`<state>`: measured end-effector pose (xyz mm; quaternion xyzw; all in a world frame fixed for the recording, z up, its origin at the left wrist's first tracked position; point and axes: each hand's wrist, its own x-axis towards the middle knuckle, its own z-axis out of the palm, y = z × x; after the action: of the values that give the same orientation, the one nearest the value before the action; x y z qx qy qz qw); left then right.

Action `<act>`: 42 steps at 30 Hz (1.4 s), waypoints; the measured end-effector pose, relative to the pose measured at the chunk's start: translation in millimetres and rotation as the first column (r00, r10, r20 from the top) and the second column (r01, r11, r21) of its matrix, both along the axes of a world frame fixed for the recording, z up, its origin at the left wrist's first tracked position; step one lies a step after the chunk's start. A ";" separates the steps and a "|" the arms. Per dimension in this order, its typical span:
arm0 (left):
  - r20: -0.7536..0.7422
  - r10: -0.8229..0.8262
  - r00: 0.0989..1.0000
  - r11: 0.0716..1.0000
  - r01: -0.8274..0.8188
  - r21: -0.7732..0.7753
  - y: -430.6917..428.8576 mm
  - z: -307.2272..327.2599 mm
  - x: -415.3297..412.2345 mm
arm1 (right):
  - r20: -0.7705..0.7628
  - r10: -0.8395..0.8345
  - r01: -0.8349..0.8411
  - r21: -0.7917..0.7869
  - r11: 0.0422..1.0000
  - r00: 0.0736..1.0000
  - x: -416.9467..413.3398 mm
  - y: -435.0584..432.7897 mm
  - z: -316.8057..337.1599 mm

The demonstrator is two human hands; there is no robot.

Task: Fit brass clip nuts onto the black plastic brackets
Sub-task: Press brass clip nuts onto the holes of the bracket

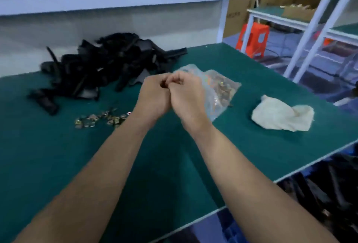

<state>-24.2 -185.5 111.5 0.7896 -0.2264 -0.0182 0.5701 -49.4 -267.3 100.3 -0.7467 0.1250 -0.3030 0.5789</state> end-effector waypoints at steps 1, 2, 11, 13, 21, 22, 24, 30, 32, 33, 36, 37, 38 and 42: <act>0.032 0.061 0.998 0.998 -0.062 0.015 20.2 -5.1 10.9 | -0.018 0.058 -0.059 -0.022 0.998 0.998 13.1 17.9 -2.6; 0.076 0.128 0.989 0.991 -0.131 0.040 40.1 -11.2 20.6 | -0.041 0.109 -0.111 -0.047 0.993 0.993 24.6 34.2 -6.3; -0.094 0.559 0.824 0.822 -0.565 -0.072 162.3 -79.8 99.7 | -0.294 0.170 -0.251 -0.265 0.931 0.941 124.8 88.7 -49.6; -0.017 0.642 0.766 0.764 -0.638 0.098 176.5 -95.7 104.8 | -0.380 0.118 -0.271 -0.379 0.885 0.917 149.3 85.4 -56.1; 0.160 0.318 0.934 0.800 -0.355 0.484 168.4 -109.4 119.3 | -0.646 -0.150 -0.444 -0.657 0.610 0.749 215.8 74.1 -57.9; 0.184 0.305 0.934 0.786 -0.356 0.505 167.9 -110.6 121.0 | -0.660 -0.106 -0.487 -0.645 0.589 0.744 219.5 73.0 -54.8; 0.165 0.315 0.935 0.811 -0.355 0.466 168.8 -111.4 122.7 | -0.656 -0.012 -0.551 -0.644 0.531 0.755 221.0 69.5 -48.8; 0.237 0.362 0.901 0.830 -0.428 0.358 162.1 -109.4 117.2 | -0.602 -0.364 -0.383 -0.765 0.517 0.711 217.7 47.5 -35.9; 0.225 0.390 0.893 0.825 -0.448 0.345 161.4 -107.9 116.5 | -0.706 -0.269 -0.486 -0.667 0.565 0.655 215.5 49.4 -40.3; 0.220 0.406 0.887 0.818 -0.460 0.346 161.9 -108.0 116.6 | -0.725 -0.220 -0.521 -0.641 0.563 0.653 213.4 51.6 -41.1; 0.242 0.437 0.866 0.795 -0.498 0.346 162.1 -108.3 116.5 | -0.734 -0.107 -0.578 -0.608 0.544 0.671 203.1 52.3 -30.9; 0.253 0.451 0.856 0.787 -0.515 0.340 161.7 -107.8 115.8 | -0.722 -0.063 -0.578 -0.600 0.554 0.689 197.8 49.8 -25.2; 0.262 0.467 0.844 0.781 -0.533 0.326 161.1 -107.1 114.6 | -0.694 -0.019 -0.567 -0.603 0.561 0.720 191.2 46.9 -19.9; 0.227 0.514 0.827 0.787 -0.560 0.258 162.1 -102.3 106.5 | -0.499 0.148 -0.487 -0.665 0.566 0.854 149.7 50.4 -16.0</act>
<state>82.3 -23.3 9.2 0.9006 -0.0268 0.1663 0.4008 100.2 -216.9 84.3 -0.9746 -0.0446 -0.0602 0.2109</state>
